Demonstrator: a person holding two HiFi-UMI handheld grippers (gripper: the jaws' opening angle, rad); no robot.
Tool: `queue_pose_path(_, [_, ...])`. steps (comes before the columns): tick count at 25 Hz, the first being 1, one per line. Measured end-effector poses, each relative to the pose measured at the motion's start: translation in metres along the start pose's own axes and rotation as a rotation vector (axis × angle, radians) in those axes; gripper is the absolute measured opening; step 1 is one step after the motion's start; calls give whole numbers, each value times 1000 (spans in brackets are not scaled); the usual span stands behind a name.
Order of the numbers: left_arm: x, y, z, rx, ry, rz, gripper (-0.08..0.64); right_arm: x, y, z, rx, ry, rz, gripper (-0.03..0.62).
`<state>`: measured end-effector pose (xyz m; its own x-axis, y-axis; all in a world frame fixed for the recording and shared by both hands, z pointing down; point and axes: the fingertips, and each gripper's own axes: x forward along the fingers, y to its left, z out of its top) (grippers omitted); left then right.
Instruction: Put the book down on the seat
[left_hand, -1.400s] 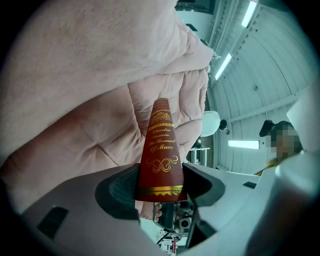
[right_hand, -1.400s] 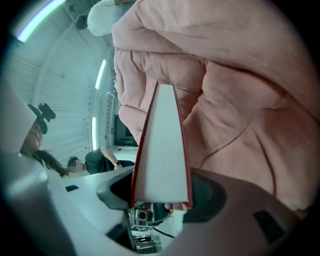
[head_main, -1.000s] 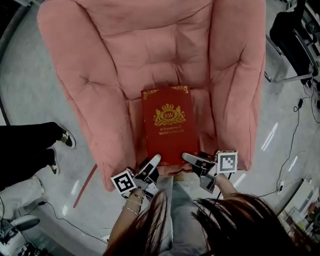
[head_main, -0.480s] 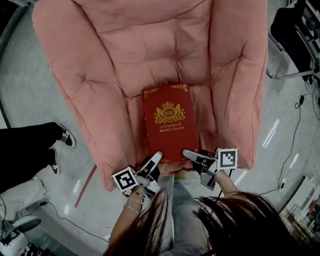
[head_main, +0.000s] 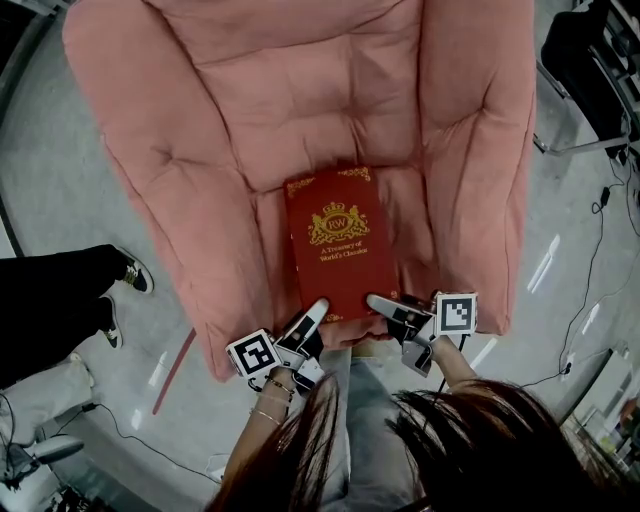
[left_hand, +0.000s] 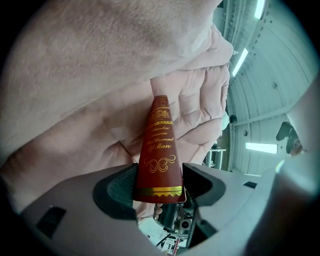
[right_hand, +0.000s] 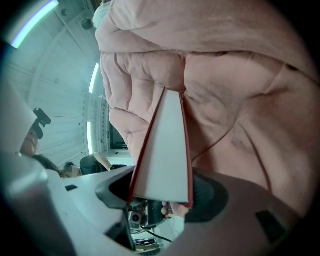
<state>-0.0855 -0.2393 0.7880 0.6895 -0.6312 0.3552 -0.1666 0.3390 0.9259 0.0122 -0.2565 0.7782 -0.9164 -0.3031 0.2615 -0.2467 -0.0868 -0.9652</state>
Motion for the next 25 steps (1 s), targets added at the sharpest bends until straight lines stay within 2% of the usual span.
queue_pose_path(11, [1,4,4,74,-4,93,284,3,-2,-1,-17,-2,-28,290])
queue_pose_path(17, [0,9,4,111,-20,160,295,3,-10,-4,-38,3,-79,310])
queue_pose_path(25, [-2,14,5,138,15,207,299,4,-21,-8,-73,33,-156,330])
